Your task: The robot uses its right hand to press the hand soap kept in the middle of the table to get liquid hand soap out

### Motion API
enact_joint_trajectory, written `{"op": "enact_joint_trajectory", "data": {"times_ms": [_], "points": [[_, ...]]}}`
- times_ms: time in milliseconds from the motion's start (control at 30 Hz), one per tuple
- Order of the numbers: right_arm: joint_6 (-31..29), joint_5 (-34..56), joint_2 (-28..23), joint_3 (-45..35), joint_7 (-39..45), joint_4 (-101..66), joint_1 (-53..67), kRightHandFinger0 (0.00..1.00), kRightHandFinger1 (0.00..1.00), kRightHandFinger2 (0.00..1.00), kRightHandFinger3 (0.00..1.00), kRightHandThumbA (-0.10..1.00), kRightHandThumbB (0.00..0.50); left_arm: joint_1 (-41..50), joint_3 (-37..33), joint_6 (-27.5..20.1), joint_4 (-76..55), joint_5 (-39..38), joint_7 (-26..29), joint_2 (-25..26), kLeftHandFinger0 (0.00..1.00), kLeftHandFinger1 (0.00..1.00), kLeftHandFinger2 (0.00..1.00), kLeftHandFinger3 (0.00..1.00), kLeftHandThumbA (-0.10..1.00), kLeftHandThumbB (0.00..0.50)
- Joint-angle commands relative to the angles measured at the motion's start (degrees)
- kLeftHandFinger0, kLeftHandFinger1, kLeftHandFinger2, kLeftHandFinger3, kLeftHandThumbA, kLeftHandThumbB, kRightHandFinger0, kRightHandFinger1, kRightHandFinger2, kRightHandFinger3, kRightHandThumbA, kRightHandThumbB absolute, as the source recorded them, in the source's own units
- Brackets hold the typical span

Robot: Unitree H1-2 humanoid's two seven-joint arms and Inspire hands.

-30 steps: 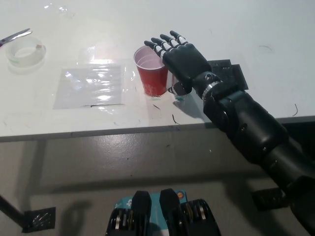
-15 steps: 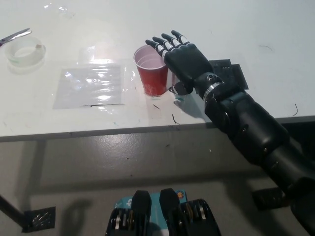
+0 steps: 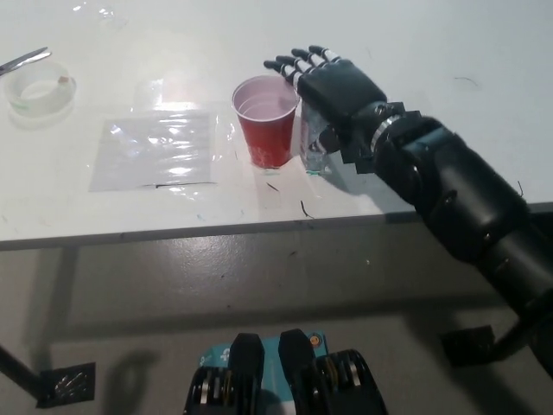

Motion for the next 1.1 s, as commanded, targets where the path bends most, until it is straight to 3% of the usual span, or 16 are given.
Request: {"op": "enact_joint_trajectory", "data": {"times_ms": [0,200,233,333,467,500,533,700,967,1000,1067], "points": [[-0.50,1.53,-0.84,-1.48,4.05,-1.97,-5.79,1.00,1.00,1.00,1.00,1.00,0.500,0.37,0.37,-1.55,-0.25,-0.63,-0.32,1.69,0.27,0.41,0.49,0.59,0.83,0.091],[0.15,3.11,-1.17,-3.69,6.69,-5.77,-7.05,1.00,1.00,1.00,1.00,1.00,0.500,1.10,0.17,-1.52,-0.91,0.02,0.14,1.54,0.27,0.40,0.48,0.59,0.84,0.068],[0.24,3.41,-1.54,-4.17,7.25,-6.57,-7.05,1.00,1.00,1.00,1.00,1.00,0.499,1.00,0.18,-2.17,-0.53,0.14,0.14,1.47,0.26,0.39,0.48,0.59,0.84,0.037],[0.12,4.20,-2.65,-5.98,8.14,-9.03,-6.07,1.00,1.00,1.00,1.00,1.00,0.494,1.47,0.18,-1.47,-0.94,0.03,0.15,1.52,0.26,0.39,0.48,0.59,0.84,0.055],[0.47,4.27,-4.20,-7.40,8.60,-11.33,-4.95,1.00,1.00,1.00,1.00,1.00,0.493,1.62,0.26,-2.12,-0.80,-0.26,-0.04,1.38,0.25,0.39,0.47,0.59,0.83,0.032],[0.93,5.44,-6.09,-8.79,9.91,-14.60,-3.42,1.00,1.00,1.00,1.00,1.00,0.442,1.73,0.37,-2.01,-0.70,-0.53,-0.05,1.35,0.25,0.39,0.47,0.59,0.82,0.032],[1.30,5.58,-6.46,-9.15,10.47,-15.52,-3.02,1.00,1.00,1.00,1.00,1.00,0.440,1.91,0.47,-2.08,-0.64,-0.61,-0.11,1.42,0.25,0.39,0.47,0.59,0.82,0.029],[3.86,7.23,-9.69,-12.47,13.46,-22.94,0.62,1.00,1.00,1.00,1.00,1.00,0.407,2.38,0.54,-2.73,-0.27,-0.44,-0.04,1.34,0.26,0.40,0.49,0.60,0.83,0.067],[8.94,11.33,-13.47,-19.92,16.40,-34.71,9.58,1.00,1.00,1.00,1.00,1.00,0.440,2.44,0.84,-2.44,0.12,-0.62,0.34,1.32,0.26,0.40,0.48,0.59,0.82,0.070],[10.47,12.41,-13.95,-21.64,16.55,-37.97,12.11,1.00,1.00,1.00,1.00,1.00,0.403,2.49,0.77,-2.44,0.14,-0.21,0.46,1.38,0.26,0.40,0.48,0.59,0.84,0.070],[11.66,13.29,-14.07,-23.82,16.19,-40.77,15.31,1.00,1.00,1.00,1.00,1.00,0.383,2.62,0.71,-2.62,-0.29,0.07,0.52,1.36,0.25,0.39,0.48,0.59,0.85,0.081]]}}
